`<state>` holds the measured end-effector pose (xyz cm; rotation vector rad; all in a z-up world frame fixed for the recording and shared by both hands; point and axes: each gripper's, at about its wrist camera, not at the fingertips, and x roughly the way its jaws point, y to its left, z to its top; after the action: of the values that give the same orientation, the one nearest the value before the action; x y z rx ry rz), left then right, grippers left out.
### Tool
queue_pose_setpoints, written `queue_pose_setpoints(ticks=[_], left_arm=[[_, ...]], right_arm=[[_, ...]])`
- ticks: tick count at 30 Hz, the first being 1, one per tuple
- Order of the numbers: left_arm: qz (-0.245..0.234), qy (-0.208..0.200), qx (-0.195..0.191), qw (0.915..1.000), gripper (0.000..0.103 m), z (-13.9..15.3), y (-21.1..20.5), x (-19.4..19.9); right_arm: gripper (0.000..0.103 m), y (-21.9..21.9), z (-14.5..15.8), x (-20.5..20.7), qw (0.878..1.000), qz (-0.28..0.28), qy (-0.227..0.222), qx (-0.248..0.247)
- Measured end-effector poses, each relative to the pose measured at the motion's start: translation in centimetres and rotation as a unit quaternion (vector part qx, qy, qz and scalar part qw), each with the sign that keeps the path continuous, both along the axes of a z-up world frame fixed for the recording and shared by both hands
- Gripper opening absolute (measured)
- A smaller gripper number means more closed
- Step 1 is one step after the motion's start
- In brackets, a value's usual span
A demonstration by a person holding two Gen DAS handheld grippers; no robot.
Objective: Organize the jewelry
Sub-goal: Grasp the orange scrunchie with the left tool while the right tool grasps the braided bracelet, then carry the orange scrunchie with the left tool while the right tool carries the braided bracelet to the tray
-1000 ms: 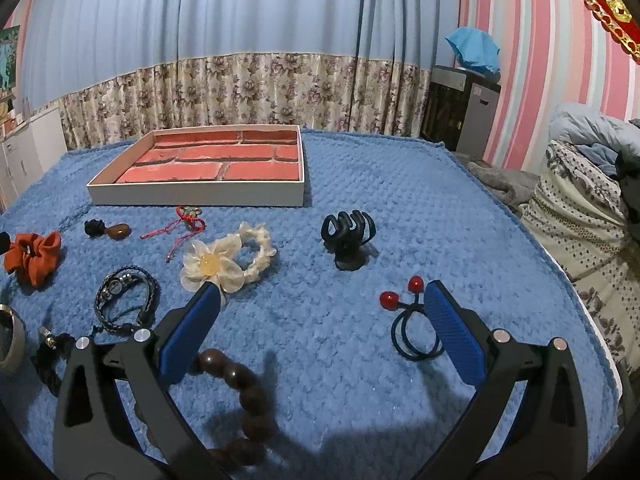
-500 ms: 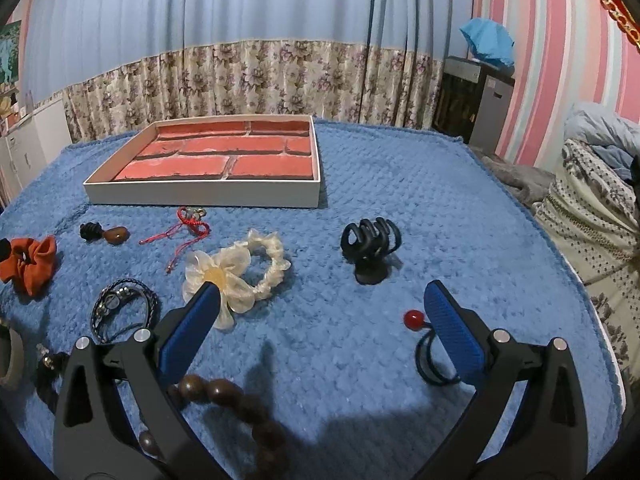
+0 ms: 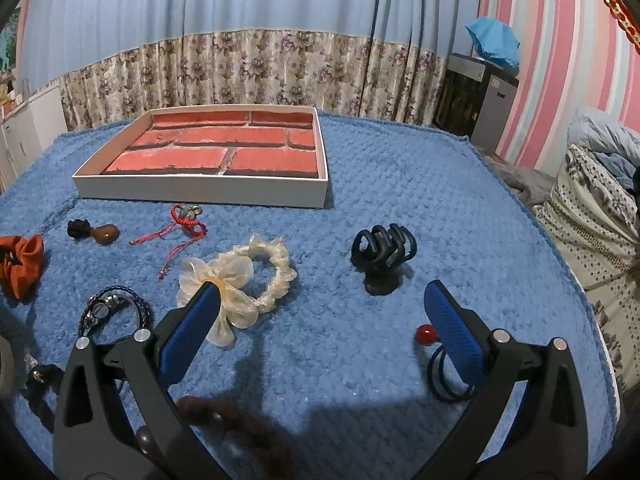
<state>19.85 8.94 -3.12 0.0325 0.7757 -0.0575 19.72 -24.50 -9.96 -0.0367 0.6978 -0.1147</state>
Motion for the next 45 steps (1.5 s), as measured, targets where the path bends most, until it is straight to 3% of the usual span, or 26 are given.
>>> queue_pose_setpoints(ticks=[9,14,28,31,38,43,45], left_arm=[[-0.006,-0.001,0.0,1.0,0.097,-0.2,0.1,0.1],[-0.007,0.01,-0.005,0.9999,0.091,-0.7,0.3,0.5],[-0.016,0.037,-0.008,0.9991,0.076,-2.9,0.7,1.8],[-0.025,0.045,-0.015,0.9986,0.065,-3.2,0.7,2.2],[-0.036,0.05,-0.023,0.9978,0.044,-3.5,0.6,2.5],[-0.034,0.042,-0.015,0.9984,0.032,-3.3,0.3,2.2],[-0.032,0.041,-0.016,0.9985,0.03,-3.2,0.5,2.2]], right_arm=[[0.099,2.9,-0.2,-0.4,1.0,0.017,0.017,0.013],[0.099,5.3,-0.8,-0.6,0.999,0.037,0.026,0.014],[0.076,8.1,-3.9,0.4,0.995,0.055,0.082,0.03],[0.073,8.3,-3.9,0.5,0.995,0.056,0.081,0.027],[0.043,8.7,-4.0,0.8,0.993,0.073,0.081,0.037],[0.011,9.0,-3.8,0.7,0.992,0.091,0.079,0.038],[0.008,8.9,-3.7,0.7,0.992,0.094,0.079,0.042]])
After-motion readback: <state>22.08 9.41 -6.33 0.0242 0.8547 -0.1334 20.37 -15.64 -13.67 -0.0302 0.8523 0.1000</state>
